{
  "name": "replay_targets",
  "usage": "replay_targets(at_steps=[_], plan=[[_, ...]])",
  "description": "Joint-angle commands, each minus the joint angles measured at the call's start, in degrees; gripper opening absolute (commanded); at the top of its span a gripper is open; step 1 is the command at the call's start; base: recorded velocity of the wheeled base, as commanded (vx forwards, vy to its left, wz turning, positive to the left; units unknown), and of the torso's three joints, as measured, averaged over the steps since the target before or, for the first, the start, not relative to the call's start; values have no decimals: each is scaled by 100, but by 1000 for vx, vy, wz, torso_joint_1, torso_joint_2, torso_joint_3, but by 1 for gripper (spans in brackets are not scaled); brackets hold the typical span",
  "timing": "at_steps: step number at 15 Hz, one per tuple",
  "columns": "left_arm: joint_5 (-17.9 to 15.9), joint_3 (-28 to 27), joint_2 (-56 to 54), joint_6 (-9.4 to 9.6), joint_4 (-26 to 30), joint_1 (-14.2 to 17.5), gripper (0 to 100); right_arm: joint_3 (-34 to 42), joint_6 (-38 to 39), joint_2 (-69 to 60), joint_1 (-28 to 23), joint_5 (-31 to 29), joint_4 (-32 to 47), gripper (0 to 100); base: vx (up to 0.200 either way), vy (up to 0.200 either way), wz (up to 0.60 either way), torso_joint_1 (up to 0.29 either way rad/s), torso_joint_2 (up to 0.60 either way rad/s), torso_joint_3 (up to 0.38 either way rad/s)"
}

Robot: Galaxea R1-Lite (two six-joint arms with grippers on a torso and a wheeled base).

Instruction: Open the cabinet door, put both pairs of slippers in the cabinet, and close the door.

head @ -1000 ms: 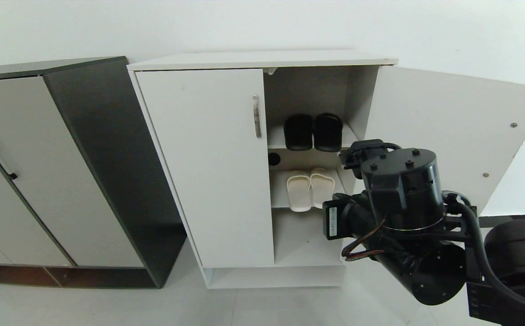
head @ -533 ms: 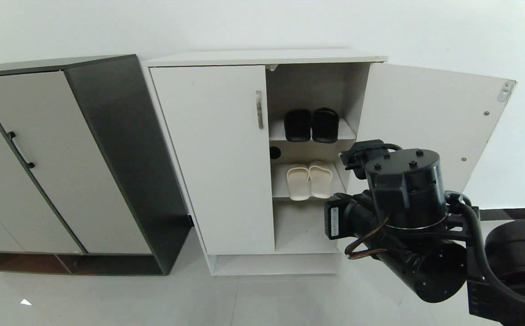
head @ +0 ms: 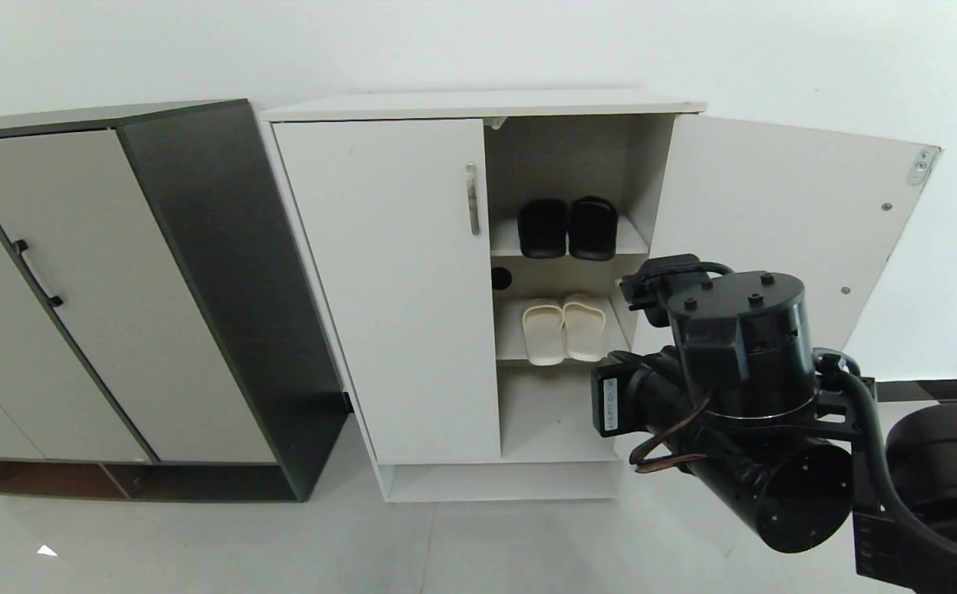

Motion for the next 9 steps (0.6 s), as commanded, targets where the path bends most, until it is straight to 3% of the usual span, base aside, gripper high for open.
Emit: replay_targets(at_steps=[1,4,7,9], plan=[[-2,0,-1,-1,1,2,0,34,-14,29,-23,-5,0,0,0,0,0,0,0,0],[-2,0,-1,-1,1,2,0,34,-14,29,-23,4,0,0,0,0,0,1,-63,-66],[-2,0,-1,-1,-7,2,0,34,-14,20,-32,4,0,0,0,0,0,25,-237,-330],[-2,0,-1,-1,-7,2,0,34,-14,2,-32,-5,0,0,0,0,0,56,-540,-366]])
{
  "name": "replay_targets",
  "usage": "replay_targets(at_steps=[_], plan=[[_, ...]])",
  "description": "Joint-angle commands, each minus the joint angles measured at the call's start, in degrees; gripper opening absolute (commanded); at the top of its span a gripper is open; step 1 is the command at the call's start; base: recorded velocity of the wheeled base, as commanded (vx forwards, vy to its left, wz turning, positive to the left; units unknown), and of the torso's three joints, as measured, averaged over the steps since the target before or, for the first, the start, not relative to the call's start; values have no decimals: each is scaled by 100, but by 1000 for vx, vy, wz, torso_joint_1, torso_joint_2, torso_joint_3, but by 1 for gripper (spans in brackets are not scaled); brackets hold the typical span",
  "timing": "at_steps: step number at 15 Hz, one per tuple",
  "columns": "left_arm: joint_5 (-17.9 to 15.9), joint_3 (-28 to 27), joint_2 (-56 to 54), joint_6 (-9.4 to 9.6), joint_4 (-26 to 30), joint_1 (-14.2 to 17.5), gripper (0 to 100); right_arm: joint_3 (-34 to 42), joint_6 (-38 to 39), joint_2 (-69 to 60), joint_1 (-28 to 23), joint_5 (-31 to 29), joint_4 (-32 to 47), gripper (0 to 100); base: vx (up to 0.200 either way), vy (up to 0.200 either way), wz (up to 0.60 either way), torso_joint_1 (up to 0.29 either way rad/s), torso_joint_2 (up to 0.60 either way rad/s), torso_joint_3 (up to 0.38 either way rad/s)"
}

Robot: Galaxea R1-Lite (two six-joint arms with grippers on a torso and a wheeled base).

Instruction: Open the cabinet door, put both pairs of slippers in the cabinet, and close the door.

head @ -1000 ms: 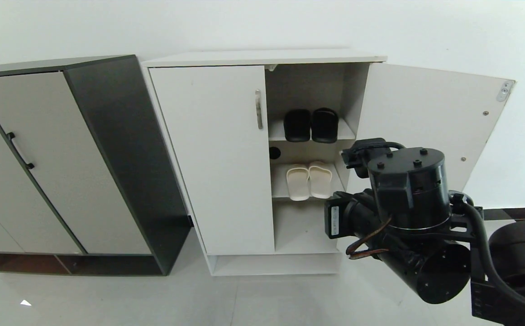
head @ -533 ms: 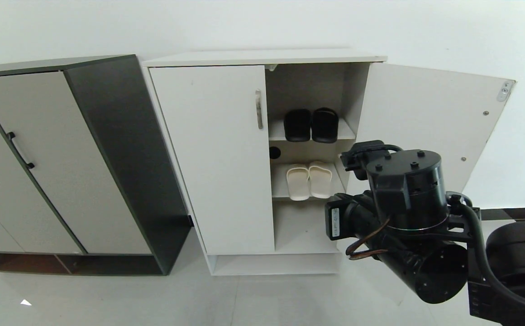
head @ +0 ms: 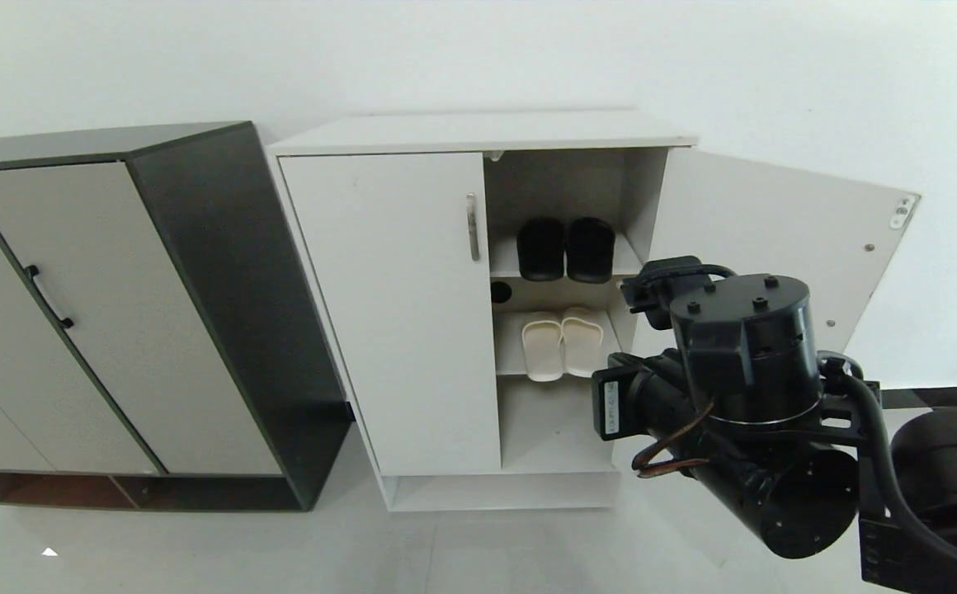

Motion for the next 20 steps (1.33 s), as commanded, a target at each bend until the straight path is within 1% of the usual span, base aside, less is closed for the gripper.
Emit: replay_targets(at_steps=[1,9,20], plan=[[0,2,-1,-1,9,-1,0,0,1,-12,-30,-3,6,0,0,0,0,22,-515,-339],[0,2,-1,-1,9,-1,0,0,-8,-12,-48,-3,6,0,0,0,0,127,-466,-333],[0,2,-1,-1,0,-1,0,0,-17,-4,-65,-3,14,0,0,0,0,195,-504,-310]])
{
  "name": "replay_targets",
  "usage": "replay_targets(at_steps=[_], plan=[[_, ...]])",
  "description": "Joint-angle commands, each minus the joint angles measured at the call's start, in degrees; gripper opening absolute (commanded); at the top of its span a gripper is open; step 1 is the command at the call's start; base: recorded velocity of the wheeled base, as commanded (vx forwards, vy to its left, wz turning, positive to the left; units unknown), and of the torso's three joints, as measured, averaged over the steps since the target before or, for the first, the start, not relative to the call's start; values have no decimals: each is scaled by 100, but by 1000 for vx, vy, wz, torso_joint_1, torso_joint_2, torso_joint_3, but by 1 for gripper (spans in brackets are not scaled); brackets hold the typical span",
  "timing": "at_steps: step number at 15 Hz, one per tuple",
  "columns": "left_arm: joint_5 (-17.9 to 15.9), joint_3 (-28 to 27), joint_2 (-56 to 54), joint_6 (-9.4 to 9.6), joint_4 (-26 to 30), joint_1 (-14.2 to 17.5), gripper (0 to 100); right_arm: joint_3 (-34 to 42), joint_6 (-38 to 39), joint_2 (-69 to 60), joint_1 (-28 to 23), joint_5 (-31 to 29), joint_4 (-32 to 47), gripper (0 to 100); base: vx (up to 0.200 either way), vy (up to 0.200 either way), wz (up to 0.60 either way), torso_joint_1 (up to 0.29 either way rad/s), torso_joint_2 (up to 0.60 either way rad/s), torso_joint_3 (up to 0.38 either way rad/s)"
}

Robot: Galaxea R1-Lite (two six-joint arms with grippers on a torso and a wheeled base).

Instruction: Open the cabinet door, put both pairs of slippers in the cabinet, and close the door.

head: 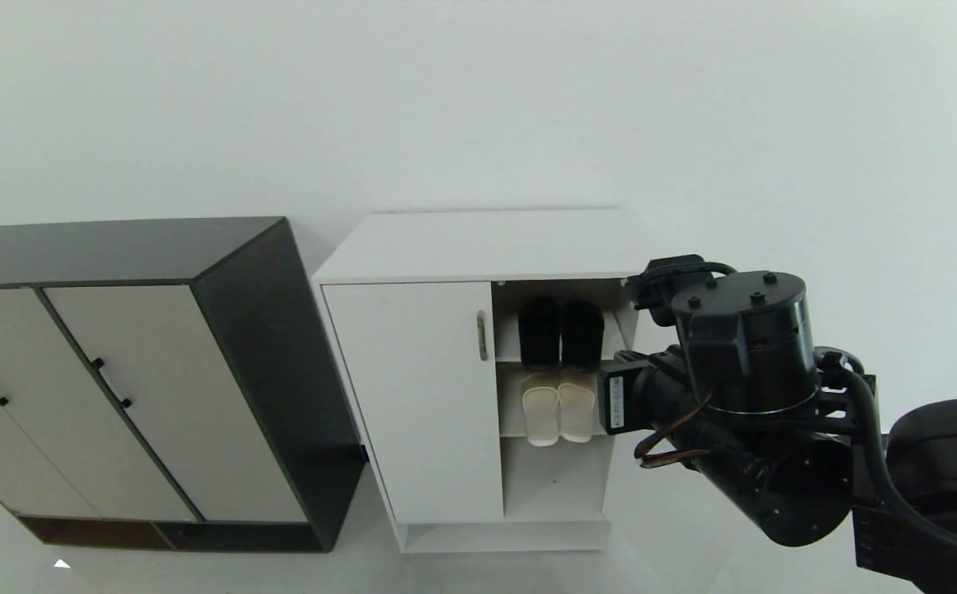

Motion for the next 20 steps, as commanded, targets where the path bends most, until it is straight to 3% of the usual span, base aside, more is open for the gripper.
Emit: replay_targets(at_steps=[1,6,12,18,20], plan=[[-2,0,-1,-1,1,2,0,9,-36,7,-11,4,-1,0,0,0,0,227,-554,-320],[-2,0,-1,-1,1,2,0,53,-71,25,-28,13,-1,0,0,0,0,243,-546,-309],[-2,0,-1,-1,1,2,0,106,-115,43,-28,22,-1,0,0,0,0,38,-78,-47],[-2,0,-1,-1,1,2,0,106,-115,51,-37,22,-10,0,0,0,-600,6,0,2],[-2,0,-1,-1,1,2,0,97,-124,51,-160,39,-10,0,0,0,0,0,0,0]])
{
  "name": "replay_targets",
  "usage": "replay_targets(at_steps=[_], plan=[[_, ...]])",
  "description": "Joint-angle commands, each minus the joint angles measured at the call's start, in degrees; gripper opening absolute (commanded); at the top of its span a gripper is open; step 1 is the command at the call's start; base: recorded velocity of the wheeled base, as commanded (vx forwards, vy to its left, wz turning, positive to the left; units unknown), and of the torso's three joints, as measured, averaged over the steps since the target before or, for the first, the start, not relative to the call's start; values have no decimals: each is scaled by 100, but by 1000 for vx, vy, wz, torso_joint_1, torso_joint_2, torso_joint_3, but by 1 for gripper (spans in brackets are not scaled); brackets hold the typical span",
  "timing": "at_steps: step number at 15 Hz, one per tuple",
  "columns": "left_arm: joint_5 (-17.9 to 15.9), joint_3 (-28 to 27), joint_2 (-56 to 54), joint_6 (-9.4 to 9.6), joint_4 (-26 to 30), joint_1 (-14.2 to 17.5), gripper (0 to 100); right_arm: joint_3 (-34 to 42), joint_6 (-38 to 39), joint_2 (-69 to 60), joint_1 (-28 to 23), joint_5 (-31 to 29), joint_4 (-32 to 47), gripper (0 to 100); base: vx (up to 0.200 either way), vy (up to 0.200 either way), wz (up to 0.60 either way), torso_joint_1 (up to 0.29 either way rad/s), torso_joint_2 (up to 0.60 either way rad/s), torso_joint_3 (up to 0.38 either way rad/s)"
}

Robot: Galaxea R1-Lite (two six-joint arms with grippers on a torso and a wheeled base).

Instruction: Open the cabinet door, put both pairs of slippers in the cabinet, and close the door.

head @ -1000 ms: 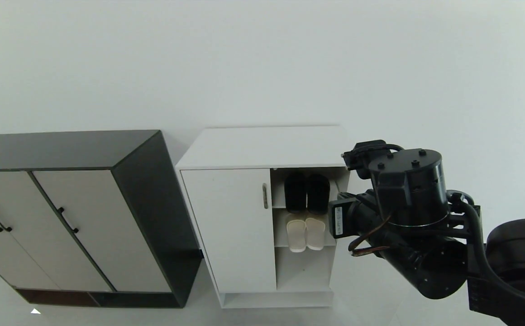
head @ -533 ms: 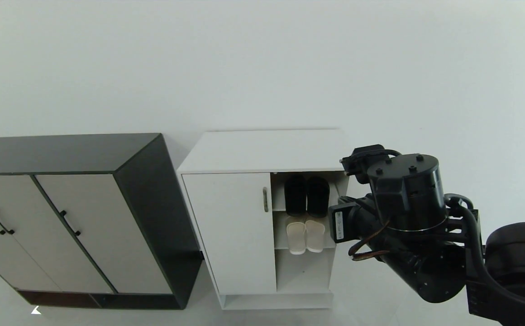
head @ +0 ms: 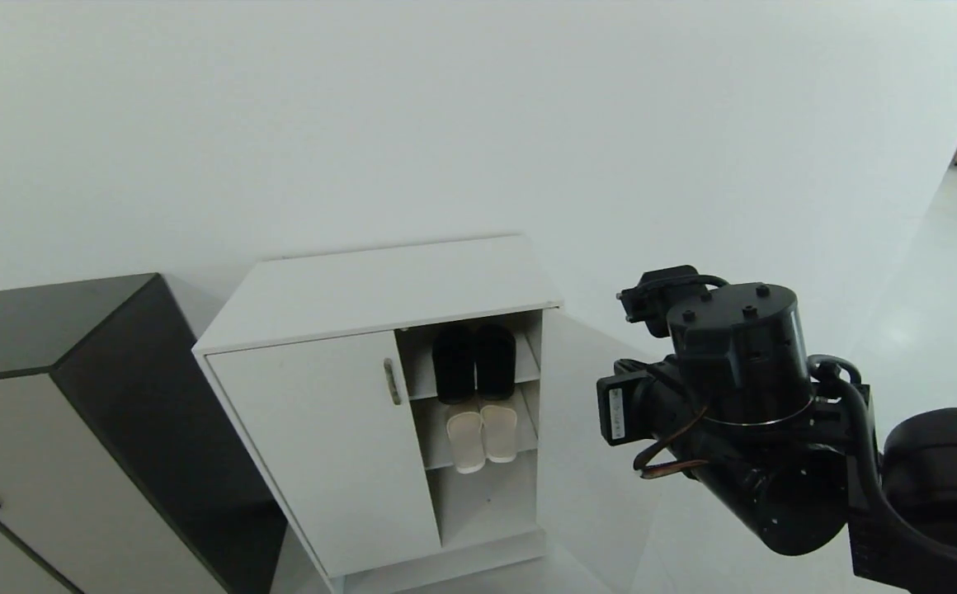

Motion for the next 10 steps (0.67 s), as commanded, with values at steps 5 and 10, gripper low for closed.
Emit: replay_targets(at_steps=[5,10], plan=[[0,0,-1,-1,-7,2,0,-33,-156,78,-495,22,-5,0,0,0,0,0,0,0],[0,0,-1,-1,1,2,0,-227,-130,297,-978,417,-5,0,-120,0,0,4,1,0]])
